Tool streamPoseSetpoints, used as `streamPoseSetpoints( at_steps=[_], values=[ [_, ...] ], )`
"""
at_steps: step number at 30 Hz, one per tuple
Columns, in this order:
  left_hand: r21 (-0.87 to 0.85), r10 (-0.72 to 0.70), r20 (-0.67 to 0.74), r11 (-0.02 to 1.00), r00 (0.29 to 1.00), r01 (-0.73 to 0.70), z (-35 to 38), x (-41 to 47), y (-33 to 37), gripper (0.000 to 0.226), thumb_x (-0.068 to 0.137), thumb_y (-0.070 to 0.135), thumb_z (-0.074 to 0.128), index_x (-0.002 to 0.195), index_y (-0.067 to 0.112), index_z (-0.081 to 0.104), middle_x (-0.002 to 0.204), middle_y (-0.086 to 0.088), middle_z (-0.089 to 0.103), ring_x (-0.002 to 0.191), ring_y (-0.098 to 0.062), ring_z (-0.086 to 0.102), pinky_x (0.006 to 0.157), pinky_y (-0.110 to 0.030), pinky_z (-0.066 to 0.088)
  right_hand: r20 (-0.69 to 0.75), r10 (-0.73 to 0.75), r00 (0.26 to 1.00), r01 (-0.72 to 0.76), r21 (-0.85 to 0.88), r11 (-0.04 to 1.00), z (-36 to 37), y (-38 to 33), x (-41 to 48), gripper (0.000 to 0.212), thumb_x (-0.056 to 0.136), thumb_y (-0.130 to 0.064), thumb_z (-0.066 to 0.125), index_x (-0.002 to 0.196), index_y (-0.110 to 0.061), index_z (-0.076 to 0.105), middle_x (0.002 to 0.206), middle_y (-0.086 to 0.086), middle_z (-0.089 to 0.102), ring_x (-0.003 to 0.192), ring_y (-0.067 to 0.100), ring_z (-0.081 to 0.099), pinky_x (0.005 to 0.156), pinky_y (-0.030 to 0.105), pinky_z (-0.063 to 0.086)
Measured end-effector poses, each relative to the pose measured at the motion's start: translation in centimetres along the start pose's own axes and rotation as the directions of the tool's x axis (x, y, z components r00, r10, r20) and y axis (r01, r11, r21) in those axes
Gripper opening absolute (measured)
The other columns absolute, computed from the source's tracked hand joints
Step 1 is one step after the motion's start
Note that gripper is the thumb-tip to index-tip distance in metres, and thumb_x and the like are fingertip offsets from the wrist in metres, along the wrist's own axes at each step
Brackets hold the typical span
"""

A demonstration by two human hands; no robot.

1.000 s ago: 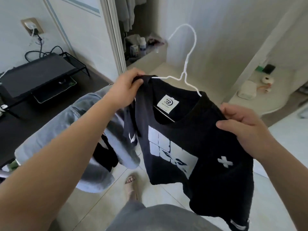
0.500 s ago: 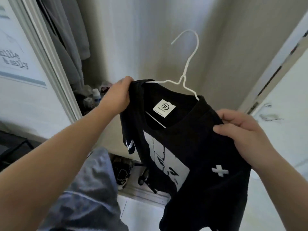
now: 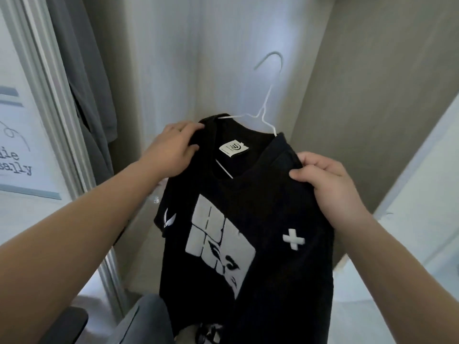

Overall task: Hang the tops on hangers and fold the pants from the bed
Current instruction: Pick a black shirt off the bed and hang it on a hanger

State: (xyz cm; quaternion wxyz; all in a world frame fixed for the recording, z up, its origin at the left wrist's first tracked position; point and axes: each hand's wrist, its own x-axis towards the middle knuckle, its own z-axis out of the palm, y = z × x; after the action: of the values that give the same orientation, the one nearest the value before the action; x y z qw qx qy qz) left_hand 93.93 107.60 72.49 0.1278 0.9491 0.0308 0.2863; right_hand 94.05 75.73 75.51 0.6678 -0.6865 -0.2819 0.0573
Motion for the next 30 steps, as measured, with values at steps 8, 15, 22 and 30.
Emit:
streamPoseSetpoints(
  at_steps=[8, 15, 22, 30],
  values=[
    [-0.398, 0.067, -0.08, 0.913, 0.995, -0.093, -3.8, -0.8, 4.4, 0.028, 0.098, 0.036, 0.058, 0.126, 0.031, 0.058, 0.121, 0.016, 0.059, 0.114, 0.007, 0.052, 0.088, -0.005, 0.036, -0.022, -0.138, 0.99, 0.139, 0.055, 0.989, 6.1, -4.4, 8.9, 0.031, 0.084, 0.005, 0.052, 0.066, -0.013, 0.069, 0.058, 0.005, 0.063, 0.051, 0.016, 0.056, 0.05, 0.02, 0.044],
    [-0.427, 0.035, -0.143, 0.899, 0.989, -0.094, -7.9, 1.4, 4.9, 0.034, 0.084, 0.06, 0.055, 0.111, 0.039, 0.058, 0.114, 0.019, 0.055, 0.109, 0.001, 0.055, 0.084, -0.015, 0.042, -0.05, -0.256, 0.965, 0.258, 0.041, 0.965, 8.7, -9.5, 16.8, 0.025, 0.081, 0.0, 0.054, 0.059, -0.011, 0.052, 0.057, 0.006, 0.045, 0.052, 0.018, 0.042, 0.051, 0.026, 0.032],
    [-0.242, 0.087, -0.188, 0.961, 0.978, -0.132, -12.1, 7.2, 8.0, 0.044, 0.068, 0.078, 0.057, 0.089, 0.039, 0.051, 0.094, 0.017, 0.054, 0.085, 0.001, 0.055, 0.072, -0.022, 0.047, -0.117, -0.321, 0.94, 0.329, 0.065, 0.942, 9.9, -18.1, 25.0, 0.034, 0.081, 0.0, 0.056, 0.052, -0.015, 0.049, 0.049, 0.001, 0.045, 0.057, 0.022, 0.046, 0.061, 0.035, 0.037],
    [0.089, 0.004, -0.328, 0.996, 0.945, 0.027, -15.7, 16.3, 10.2, 0.033, 0.096, 0.04, 0.059, 0.078, 0.022, 0.039, 0.076, 0.005, 0.047, 0.075, -0.02, 0.054, 0.073, -0.041, 0.053, -0.149, -0.398, 0.905, 0.409, 0.058, 0.911, 8.8, -27.0, 32.1, 0.011, 0.078, 0.0, 0.048, 0.085, -0.009, 0.049, 0.079, 0.013, 0.041, 0.071, 0.027, 0.042, 0.062, 0.04, 0.032]
  ],
)
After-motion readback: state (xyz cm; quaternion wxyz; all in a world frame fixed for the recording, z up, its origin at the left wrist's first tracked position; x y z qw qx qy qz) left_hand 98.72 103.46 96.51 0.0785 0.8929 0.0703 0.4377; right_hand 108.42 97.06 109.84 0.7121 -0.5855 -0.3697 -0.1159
